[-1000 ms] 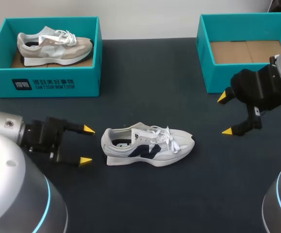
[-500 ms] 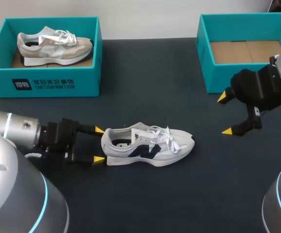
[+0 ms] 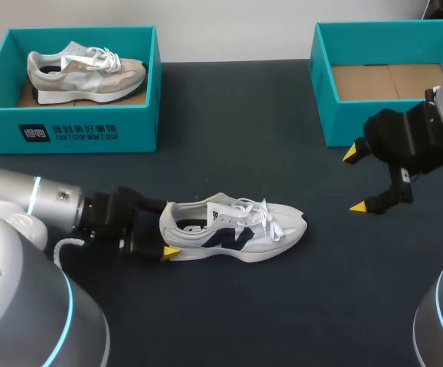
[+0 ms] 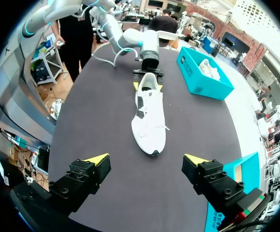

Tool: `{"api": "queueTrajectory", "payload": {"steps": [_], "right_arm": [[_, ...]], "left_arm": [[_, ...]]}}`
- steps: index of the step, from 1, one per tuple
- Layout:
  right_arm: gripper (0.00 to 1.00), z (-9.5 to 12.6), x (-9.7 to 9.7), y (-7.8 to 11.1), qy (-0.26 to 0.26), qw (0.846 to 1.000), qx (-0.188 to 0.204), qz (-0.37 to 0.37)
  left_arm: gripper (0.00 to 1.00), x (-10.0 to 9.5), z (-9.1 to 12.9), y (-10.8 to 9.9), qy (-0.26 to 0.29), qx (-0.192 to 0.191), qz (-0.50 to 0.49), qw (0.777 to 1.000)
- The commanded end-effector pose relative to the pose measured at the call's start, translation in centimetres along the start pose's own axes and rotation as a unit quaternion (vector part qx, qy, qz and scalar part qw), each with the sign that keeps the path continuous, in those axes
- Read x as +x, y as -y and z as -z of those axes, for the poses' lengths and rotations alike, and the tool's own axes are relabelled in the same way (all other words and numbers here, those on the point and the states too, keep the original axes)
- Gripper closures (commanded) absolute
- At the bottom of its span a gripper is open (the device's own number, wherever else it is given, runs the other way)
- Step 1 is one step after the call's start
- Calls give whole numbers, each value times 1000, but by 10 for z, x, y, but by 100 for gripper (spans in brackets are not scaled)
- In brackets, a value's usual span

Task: Take the shoe out of the shoebox, open the shoe tongue, remove and reinsert the insole, then place the shoe into the shoebox

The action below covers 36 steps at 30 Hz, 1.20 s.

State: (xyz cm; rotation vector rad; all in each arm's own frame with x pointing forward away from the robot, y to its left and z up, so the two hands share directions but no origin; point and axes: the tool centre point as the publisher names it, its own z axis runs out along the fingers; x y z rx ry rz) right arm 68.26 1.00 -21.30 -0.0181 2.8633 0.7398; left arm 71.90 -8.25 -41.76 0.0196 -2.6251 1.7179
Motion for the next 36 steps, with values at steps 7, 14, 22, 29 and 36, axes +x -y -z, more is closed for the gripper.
{"api": "queueTrajectory", "payload": {"steps": [7,14,22,29,36], "right_arm": [[0,-1,0,0,0,1000,1,0],[0,-1,0,0,0,1000,1,0],[0,-1,0,0,0,1000,1,0],[0,-1,0,0,0,1000,1,0],[0,-3,-1,-2,8,1000,10,-20]], "left_arm": [[0,-1,-20,-2,4,-3,-3,1000],[30,1,-28,-8,6,-9,4,1000],[100,2,-27,-8,8,-13,6,1000],[100,2,-27,-8,8,-13,6,1000],[100,2,-27,-8,8,-13,6,1000]]}}
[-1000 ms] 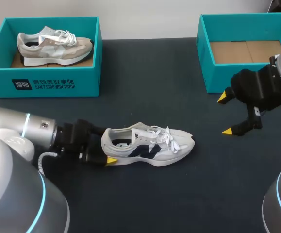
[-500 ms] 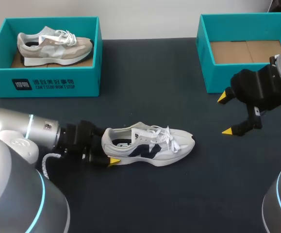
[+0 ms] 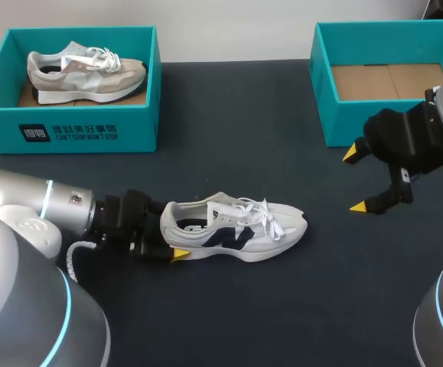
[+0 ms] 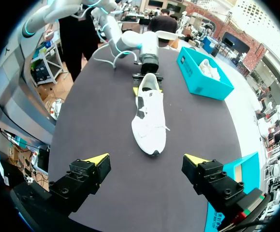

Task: Take the shoe out of the shoebox, open the shoe tongue, remove and reinsert the insole, then place the shoe into the shoebox

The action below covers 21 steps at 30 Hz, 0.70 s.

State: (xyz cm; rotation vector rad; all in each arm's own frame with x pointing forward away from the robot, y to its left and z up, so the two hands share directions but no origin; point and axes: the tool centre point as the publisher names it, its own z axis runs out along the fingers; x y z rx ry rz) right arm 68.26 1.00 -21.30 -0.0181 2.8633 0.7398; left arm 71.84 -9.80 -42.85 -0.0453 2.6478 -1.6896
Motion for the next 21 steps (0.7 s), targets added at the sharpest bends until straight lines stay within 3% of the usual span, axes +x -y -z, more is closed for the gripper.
{"api": "queueTrajectory", "payload": {"steps": [1,4,5,8,10,21], "right_arm": [[0,-6,-3,-9,24,997,18,-78],[0,-14,-2,-20,71,970,46,-228],[0,-16,-2,-25,88,957,68,-269],[0,-22,-5,-39,145,919,77,-357],[0,-24,-9,-52,182,883,93,-422],[0,-26,-10,-55,182,878,95,-432]], "left_arm": [[100,2,-9,-4,2,-2,0,1000],[100,2,-9,-4,2,-2,0,1000],[100,2,-9,-4,2,-2,0,1000],[100,2,-9,-4,2,-2,0,1000],[100,2,-9,-4,2,-2,0,1000],[100,2,-9,-4,2,-2,0,1000]]}}
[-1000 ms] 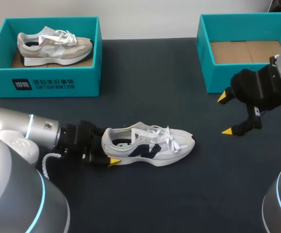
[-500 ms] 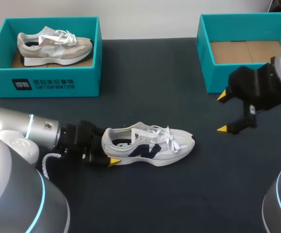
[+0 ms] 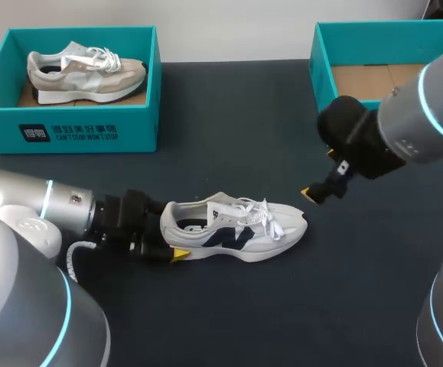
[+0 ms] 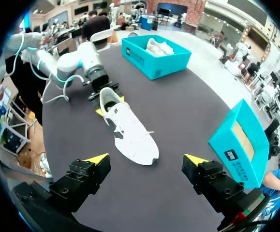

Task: Take the shoe out of the shoebox, open the shoe tongue, remove and reinsert the insole, then place the shoe into the shoebox

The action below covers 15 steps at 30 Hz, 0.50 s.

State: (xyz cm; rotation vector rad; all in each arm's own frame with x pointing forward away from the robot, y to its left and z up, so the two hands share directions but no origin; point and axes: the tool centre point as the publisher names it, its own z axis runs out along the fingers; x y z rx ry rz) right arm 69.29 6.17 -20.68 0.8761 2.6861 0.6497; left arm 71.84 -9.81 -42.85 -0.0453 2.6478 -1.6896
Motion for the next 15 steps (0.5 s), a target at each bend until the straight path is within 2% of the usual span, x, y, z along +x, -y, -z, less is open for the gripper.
{"api": "queueTrajectory", "payload": {"steps": [1,5,6,8,9,10,11,12,13,15], "right_arm": [[0,-3,4,-6,86,982,48,-158],[0,-3,4,-6,86,982,48,-158],[0,-8,4,-11,100,978,63,-172],[0,-17,4,-18,116,964,65,-230],[0,-23,5,-26,133,955,88,-251],[0,-28,6,-29,142,949,82,-270],[0,-34,8,-34,140,948,97,-269],[0,-38,9,-38,158,938,109,-287],[0,-42,12,-43,160,937,102,-294],[0,-53,16,-54,171,930,135,-295]], "left_arm": [[100,2,-9,-4,2,-2,0,1000],[100,2,-9,-4,2,-2,0,1000],[100,2,-9,-4,2,-2,0,1000],[100,2,-9,-4,2,-2,0,1000],[100,2,-9,-4,2,-2,0,1000],[100,2,-9,-4,2,-2,0,1000],[100,2,-9,-4,2,-2,0,1000],[100,2,-9,-4,2,-2,0,1000],[100,2,-9,-4,2,-2,0,1000],[100,2,-9,-4,2,-2,0,1000]]}}
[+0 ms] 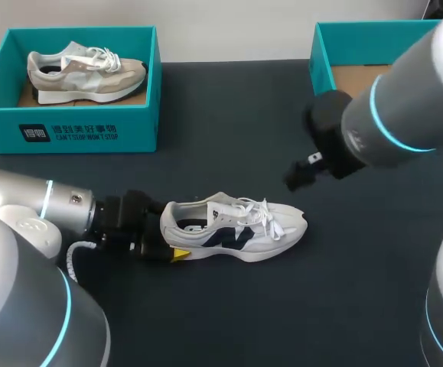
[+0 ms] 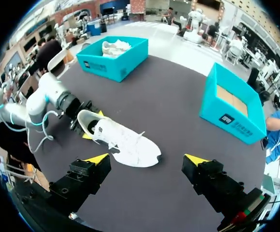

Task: Take the shoe out of the shoebox, open the shoe tongue, remove and reinsert the insole, then place the shoe into the shoebox

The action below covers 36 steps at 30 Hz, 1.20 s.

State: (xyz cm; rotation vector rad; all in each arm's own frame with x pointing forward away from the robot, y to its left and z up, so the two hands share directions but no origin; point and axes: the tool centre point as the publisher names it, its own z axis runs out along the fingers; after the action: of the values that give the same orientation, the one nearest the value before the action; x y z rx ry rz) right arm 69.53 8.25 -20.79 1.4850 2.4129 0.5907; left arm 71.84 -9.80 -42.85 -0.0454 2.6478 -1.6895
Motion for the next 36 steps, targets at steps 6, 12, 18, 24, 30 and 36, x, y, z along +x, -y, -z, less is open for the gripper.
{"api": "queueTrajectory", "payload": {"steps": [6,12,18,24,30,36], "right_arm": [[0,-64,54,-44,136,980,94,-111],[0,-89,84,-54,132,979,103,-116],[0,-111,105,-46,135,978,100,-120],[0,-124,123,-38,142,974,116,-136],[0,-132,135,-34,155,969,129,-144],[0,-133,136,-33,158,968,131,-144]], "left_arm": [[100,2,-9,-4,2,-2,0,1000],[100,2,-9,-4,2,-2,0,1000],[100,2,-9,-4,2,-2,0,1000],[100,2,-9,-4,2,-2,0,1000],[100,2,-9,-4,2,-2,0,1000],[100,2,-9,-4,2,-2,0,1000]]}}
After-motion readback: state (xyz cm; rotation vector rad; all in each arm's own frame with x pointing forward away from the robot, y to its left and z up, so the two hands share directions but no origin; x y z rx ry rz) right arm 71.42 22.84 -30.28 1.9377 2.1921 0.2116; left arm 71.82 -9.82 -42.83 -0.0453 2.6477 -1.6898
